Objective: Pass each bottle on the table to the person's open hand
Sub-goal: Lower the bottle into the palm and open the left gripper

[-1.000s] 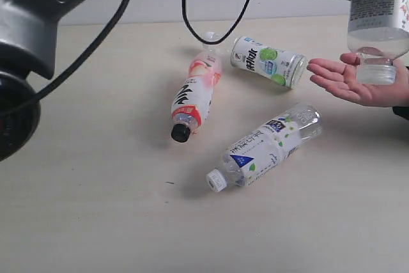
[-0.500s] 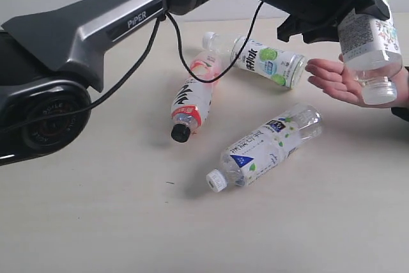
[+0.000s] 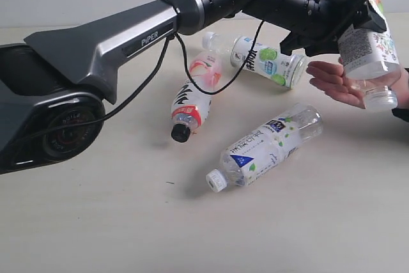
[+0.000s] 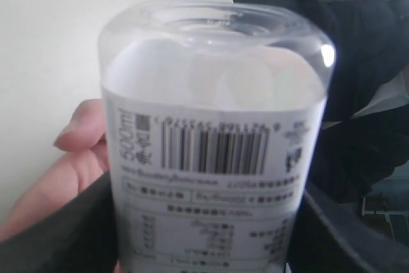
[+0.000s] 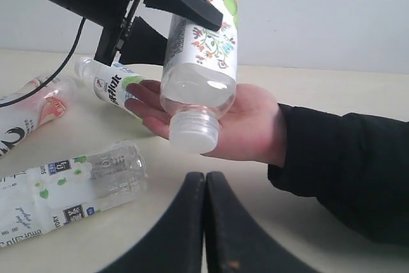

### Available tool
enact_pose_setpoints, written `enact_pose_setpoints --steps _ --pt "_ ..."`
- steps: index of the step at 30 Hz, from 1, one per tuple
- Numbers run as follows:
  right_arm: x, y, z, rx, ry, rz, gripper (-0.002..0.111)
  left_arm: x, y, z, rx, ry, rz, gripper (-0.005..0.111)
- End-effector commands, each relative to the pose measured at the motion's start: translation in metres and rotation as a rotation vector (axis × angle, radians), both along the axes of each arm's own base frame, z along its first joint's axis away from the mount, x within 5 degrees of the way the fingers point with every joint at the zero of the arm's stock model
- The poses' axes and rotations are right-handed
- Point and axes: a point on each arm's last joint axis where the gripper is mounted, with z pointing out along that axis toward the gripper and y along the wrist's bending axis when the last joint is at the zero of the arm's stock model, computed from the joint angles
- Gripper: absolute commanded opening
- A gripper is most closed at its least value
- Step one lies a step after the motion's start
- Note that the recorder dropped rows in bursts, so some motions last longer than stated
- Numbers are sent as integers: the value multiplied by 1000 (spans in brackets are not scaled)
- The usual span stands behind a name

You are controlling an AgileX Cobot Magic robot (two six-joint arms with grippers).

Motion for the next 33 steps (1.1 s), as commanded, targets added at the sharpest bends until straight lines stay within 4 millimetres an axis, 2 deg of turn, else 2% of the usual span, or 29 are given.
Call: enact_pose_setpoints --steps 1,11,26,30,33 --pt "0 0 -1 -2 -8 4 0 2 0 9 -28 -22 18 0" --pt "0 0 -1 -2 -8 4 0 1 0 7 -5 -32 12 0" --pt "0 0 -1 -2 -8 4 0 3 -4 -20 2 34 16 1" --pt "0 0 -1 -2 -8 4 0 3 -4 -22 4 35 16 15" --pt "0 0 -1 -2 -8 4 0 3 -4 -21 0 41 15 32"
